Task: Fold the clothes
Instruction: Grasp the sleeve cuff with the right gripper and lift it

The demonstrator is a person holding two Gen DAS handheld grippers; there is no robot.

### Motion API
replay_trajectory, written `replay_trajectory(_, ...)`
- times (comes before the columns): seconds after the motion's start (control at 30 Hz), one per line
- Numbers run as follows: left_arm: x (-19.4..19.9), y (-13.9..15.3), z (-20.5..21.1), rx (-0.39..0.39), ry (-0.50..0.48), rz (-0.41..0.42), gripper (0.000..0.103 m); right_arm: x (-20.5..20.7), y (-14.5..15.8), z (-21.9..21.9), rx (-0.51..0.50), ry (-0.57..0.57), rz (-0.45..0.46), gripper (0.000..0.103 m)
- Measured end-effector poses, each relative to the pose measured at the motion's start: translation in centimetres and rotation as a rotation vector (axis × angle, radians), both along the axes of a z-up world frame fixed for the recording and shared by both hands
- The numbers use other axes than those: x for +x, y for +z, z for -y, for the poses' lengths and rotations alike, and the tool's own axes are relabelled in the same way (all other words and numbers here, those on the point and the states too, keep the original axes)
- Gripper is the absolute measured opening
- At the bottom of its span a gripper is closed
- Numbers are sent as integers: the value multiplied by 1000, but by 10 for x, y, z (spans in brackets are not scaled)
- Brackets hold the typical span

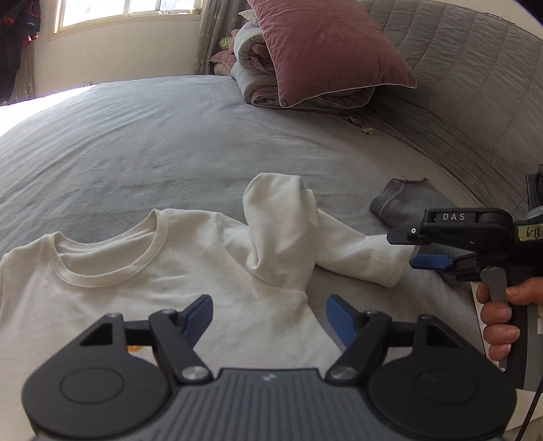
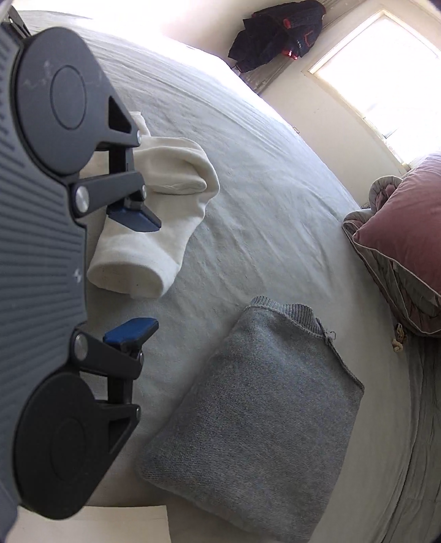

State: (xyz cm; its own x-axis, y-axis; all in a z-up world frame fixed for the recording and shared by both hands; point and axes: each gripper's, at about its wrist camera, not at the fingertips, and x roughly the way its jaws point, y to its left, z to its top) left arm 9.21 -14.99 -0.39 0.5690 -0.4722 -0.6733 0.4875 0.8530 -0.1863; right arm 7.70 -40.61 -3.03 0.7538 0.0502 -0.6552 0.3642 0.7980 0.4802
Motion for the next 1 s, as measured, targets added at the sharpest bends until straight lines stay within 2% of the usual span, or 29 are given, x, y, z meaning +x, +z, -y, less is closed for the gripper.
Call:
replay_trajectory(0.07,9,-3,6,-18,2,-4,71,1,-6,5,47,-11,20,47)
replay_trajectory(0.13,19,-6,13,-39,4,-8,69,1,-12,10,95,-23,41,23)
replay_trajectory(0.2,27,-8,19,-58,12,-11,68,1,-10,11,80,-22,61,18)
replay_trajectory(0.23,31,-9,22,-67,17,-13,68,0,-6,12,58,-23,76,11)
replay_trajectory(0.37,41,-13,28,-116,38,-32,68,-9,19,15,-96,-41,161,9)
replay_trajectory(0.43,43,-16,30,-136,44,-43,68,-16,34,14,-173,-25,216,9)
replay_trajectory(0.5,44,-18,34,-125,40,-33,68,-23,45,12,-229,32,274,9)
replay_trajectory(0.63,45,-21,48,-80,12,-3,64,-28,53,8,-324,105,249,9)
replay_trajectory(0.7,43,-22,59,-51,-9,22,63,-28,51,11,-345,76,230,9)
replay_trajectory(0.83,35,-19,81,17,-85,92,55,-24,57,26,-283,22,246,9)
replay_trajectory(0.9,33,-14,83,3,-115,97,55,-17,71,30,-299,12,273,9)
replay_trajectory(1.0,32,-8,75,-59,-148,92,55,-1,94,33,-372,44,287,8)
